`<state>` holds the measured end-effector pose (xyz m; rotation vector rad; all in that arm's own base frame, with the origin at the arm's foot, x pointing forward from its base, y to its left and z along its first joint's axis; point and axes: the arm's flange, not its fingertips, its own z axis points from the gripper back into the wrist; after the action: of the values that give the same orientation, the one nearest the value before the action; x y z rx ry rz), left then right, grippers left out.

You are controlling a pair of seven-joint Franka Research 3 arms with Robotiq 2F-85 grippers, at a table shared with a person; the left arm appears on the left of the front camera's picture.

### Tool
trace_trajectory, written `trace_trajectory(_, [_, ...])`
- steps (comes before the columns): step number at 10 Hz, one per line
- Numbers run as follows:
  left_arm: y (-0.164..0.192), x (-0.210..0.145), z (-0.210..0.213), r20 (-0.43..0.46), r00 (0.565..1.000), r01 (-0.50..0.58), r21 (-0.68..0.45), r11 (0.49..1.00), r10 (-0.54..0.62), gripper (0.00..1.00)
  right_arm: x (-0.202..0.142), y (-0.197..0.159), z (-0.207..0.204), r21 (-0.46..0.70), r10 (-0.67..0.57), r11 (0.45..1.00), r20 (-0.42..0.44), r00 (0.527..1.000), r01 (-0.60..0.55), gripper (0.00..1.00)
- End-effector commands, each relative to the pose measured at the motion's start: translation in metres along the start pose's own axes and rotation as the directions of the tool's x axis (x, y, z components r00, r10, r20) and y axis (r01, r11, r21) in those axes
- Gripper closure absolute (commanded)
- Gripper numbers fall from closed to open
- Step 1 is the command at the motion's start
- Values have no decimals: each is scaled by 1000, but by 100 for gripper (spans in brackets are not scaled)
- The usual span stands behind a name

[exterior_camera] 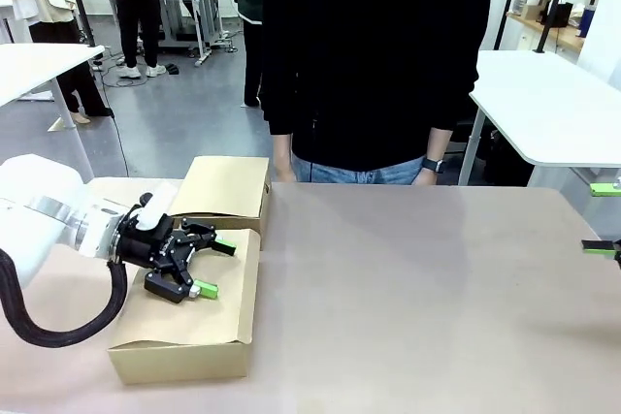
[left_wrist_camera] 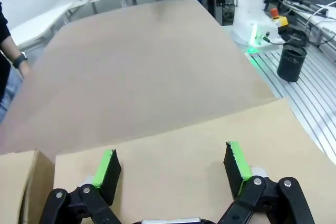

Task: Place items inside the box.
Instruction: Close the lid of the Mailer Box closest to the robot.

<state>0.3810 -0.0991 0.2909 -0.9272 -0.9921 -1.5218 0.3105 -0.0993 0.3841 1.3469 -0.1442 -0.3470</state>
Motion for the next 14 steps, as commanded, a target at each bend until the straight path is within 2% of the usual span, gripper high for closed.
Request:
trace_trajectory(1, [-146,11,10,61,998,29,86,996,-34,0,-1,5,1,17,-13,1000,5,1000,13,0])
trace_trajectory(2, [-143,28,32,87,996,-16,109,994,7,0,-1,5,1,17,-13,1000,5,1000,13,0])
trace_trajectory(3, [-142,49,65,163,986,-63,117,991,44,0,-1,5,1,17,-13,1000,5,1000,13,0])
trace_trajectory(5, [-146,75,130,224,960,-186,55,981,170,0,-1,5,1,17,-13,1000,5,1000,13,0])
trace_trajectory(6, [-150,76,152,210,920,-324,-67,944,331,0,-1,5,1,17,-13,1000,5,1000,13,0])
trace_trajectory(7, [-155,76,167,272,789,-582,39,813,551,0,-1,5,1,17,-13,1000,5,1000,13,0])
trace_trajectory(8, [-161,69,190,284,681,-707,20,706,675,0,-1,5,1,17,-13,1000,5,1000,13,0])
trace_trajectory(9, [-166,58,217,178,509,-843,-93,530,842,0,-1,5,1,17,-13,1000,5,1000,13,0])
trace_trajectory(11, [-161,31,235,139,262,-945,-164,283,955,0,-1,5,1,17,-13,1000,5,1000,13,0])
trace_trajectory(12, [-157,13,234,136,205,-960,-165,226,969,0,-1,5,1,17,-13,1000,5,1000,13,0])
trace_trajectory(13, [-154,-4,237,168,235,-949,-172,263,957,0,-1,5,1,17,-13,1000,5,1000,13,0])
trace_trajectory(14, [-157,17,259,139,333,-929,-119,350,933,0,-1,5,1,17,-13,1000,5,1000,13,0])
